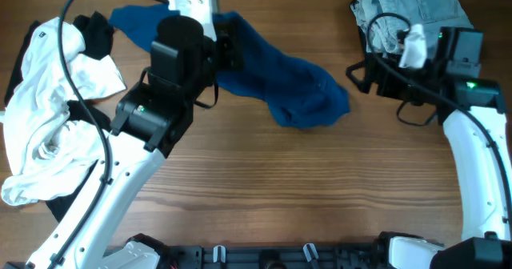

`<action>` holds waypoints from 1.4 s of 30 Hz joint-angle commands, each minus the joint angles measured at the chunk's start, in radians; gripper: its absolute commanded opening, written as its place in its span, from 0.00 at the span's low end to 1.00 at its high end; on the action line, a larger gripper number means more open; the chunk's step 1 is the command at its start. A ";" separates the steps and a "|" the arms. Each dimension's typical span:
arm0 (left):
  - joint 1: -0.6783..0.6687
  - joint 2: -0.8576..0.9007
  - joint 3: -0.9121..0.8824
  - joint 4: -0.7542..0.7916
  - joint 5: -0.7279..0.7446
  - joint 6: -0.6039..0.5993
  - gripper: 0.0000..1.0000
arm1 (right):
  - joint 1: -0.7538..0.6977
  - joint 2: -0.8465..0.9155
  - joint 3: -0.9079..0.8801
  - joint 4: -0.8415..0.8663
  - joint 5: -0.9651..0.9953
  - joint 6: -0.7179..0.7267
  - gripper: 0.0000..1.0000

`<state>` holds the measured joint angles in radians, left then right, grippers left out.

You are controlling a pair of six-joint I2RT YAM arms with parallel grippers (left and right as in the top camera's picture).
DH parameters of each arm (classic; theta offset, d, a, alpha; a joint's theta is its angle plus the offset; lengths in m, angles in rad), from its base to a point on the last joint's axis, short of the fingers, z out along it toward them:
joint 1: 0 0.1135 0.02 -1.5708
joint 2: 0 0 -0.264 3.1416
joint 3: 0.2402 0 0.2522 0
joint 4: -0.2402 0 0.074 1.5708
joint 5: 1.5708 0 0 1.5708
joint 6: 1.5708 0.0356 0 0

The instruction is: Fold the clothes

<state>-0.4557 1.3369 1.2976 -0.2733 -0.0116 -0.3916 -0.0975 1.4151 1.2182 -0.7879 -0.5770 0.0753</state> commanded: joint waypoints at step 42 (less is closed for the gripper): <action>-0.005 -0.062 0.014 -0.063 0.057 -0.066 0.04 | 0.526 0.229 0.004 0.898 -0.121 0.048 0.68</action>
<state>-0.4572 1.2976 1.2980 -0.3439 0.0143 -0.4377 0.4217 1.6066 1.2171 0.0872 -0.6727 0.0845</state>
